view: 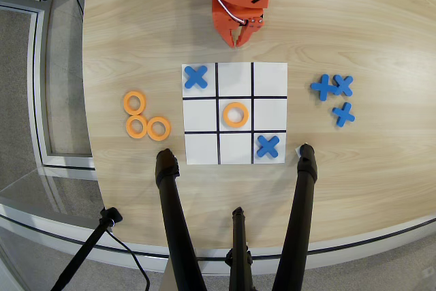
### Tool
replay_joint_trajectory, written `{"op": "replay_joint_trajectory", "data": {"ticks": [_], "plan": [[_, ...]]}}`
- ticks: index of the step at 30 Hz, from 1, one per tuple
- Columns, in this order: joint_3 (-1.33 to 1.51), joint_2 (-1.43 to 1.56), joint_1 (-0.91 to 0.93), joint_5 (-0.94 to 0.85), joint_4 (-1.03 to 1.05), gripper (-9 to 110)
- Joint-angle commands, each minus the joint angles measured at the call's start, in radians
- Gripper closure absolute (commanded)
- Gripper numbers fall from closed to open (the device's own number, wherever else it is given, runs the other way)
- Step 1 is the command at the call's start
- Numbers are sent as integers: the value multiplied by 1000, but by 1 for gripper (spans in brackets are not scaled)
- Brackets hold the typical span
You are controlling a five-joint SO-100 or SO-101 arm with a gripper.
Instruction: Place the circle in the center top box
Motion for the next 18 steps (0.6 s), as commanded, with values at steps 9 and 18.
{"op": "replay_joint_trajectory", "data": {"ticks": [9,18], "plan": [[-133,-270,37,57,-52,86],[-356,-391,67,78,12,82]]}}
